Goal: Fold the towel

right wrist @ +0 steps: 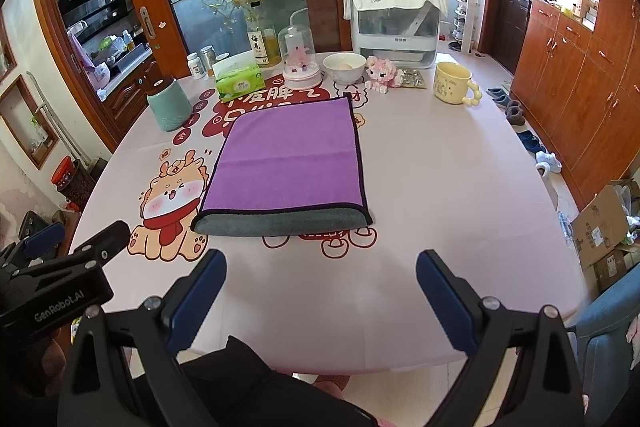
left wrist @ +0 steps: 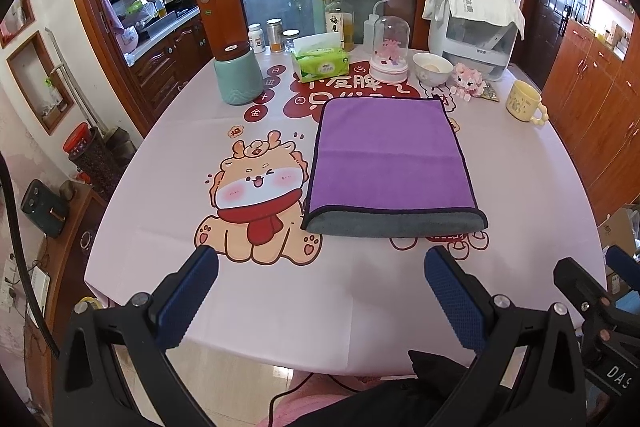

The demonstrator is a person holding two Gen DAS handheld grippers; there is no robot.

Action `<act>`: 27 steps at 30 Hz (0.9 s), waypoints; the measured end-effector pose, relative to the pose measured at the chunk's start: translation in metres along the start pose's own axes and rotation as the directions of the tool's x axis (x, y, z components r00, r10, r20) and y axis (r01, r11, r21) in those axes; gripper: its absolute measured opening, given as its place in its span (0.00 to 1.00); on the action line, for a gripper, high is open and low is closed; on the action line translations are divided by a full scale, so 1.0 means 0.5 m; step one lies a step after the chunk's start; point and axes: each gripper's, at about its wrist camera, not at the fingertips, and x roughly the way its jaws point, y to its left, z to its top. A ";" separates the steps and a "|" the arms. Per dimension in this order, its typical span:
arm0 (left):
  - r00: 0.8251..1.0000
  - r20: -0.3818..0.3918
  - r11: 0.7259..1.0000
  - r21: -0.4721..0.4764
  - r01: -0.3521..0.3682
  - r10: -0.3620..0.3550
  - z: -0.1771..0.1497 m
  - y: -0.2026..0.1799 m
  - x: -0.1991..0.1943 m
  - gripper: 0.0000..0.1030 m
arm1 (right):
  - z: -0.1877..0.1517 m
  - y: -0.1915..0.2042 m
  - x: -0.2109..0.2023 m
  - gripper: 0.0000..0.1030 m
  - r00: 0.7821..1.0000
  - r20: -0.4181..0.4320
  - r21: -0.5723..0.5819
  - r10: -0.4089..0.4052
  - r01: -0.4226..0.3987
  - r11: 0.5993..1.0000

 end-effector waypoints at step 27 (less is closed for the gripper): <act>0.992 -0.129 0.991 0.131 0.010 0.007 0.071 0.026 0.135 0.99 | 0.048 -0.028 0.105 0.81 0.996 -0.031 -0.123 0.084 -0.087 0.989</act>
